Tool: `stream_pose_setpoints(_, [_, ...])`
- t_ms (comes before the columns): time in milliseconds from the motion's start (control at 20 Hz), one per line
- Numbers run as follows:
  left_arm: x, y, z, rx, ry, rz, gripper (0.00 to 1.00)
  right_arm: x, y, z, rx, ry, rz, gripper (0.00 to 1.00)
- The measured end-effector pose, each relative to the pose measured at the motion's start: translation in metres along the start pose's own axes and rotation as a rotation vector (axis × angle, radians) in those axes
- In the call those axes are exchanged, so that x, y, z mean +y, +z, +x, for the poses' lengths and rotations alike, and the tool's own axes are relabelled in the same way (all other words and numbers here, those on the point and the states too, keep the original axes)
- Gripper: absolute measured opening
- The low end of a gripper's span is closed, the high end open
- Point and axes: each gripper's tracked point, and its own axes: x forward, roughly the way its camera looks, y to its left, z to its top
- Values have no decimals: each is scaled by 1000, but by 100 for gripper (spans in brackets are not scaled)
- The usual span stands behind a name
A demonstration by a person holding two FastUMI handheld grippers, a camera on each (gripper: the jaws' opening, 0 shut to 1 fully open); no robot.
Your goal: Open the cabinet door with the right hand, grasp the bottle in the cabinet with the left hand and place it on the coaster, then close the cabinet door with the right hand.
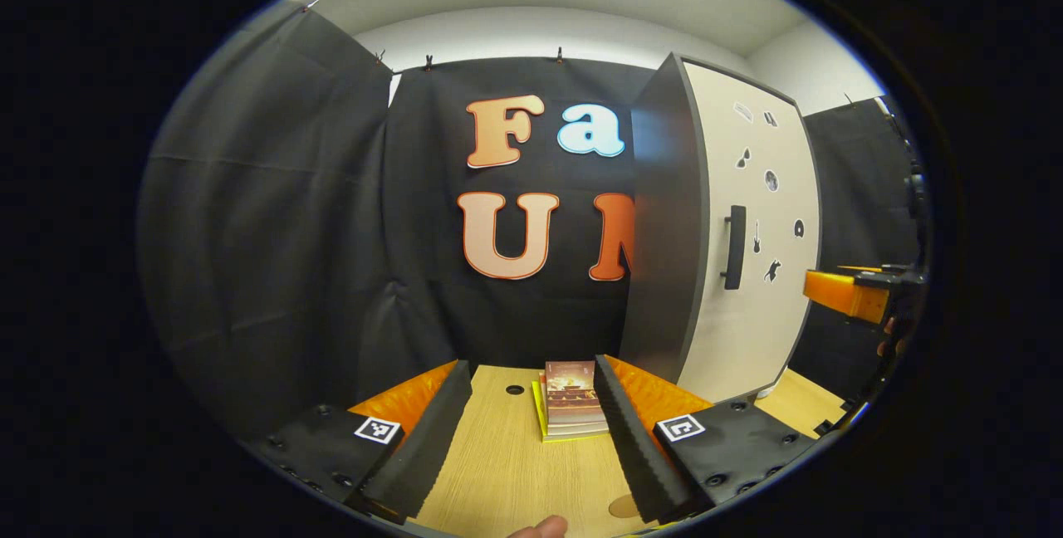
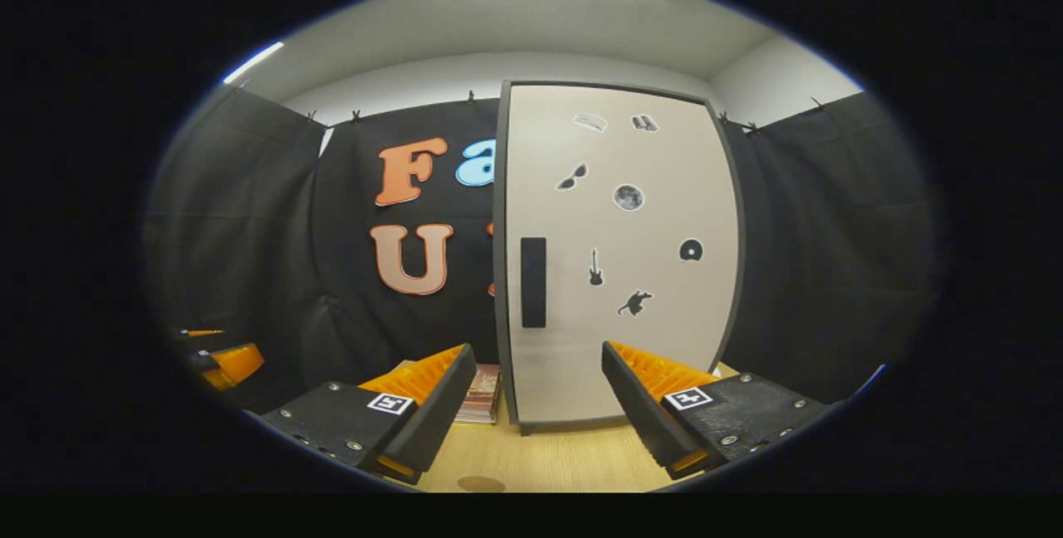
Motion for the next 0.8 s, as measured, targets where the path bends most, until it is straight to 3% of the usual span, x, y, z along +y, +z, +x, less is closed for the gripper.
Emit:
stream_pose_setpoints(100, [7,-7,5,16,2,-22,99,0,7,33,-16,-9,-10,94])
stream_pose_setpoints(350, [37,-13,21,34,49,-25,94,-4,18,103,-22,-22,5,94])
stream_pose_setpoints(600, [63,-25,38,65,92,-28,96,-8,20,144,-10,-35,12,90])
stream_pose_setpoints(700, [69,-27,42,74,103,-25,96,-5,18,154,12,-28,23,84])
stream_pose_setpoints(750, [72,-28,44,75,107,-23,96,-4,18,158,13,-34,36,67])
stream_pose_setpoints(800, [74,-28,45,76,110,-21,96,-5,17,161,15,-43,42,64])
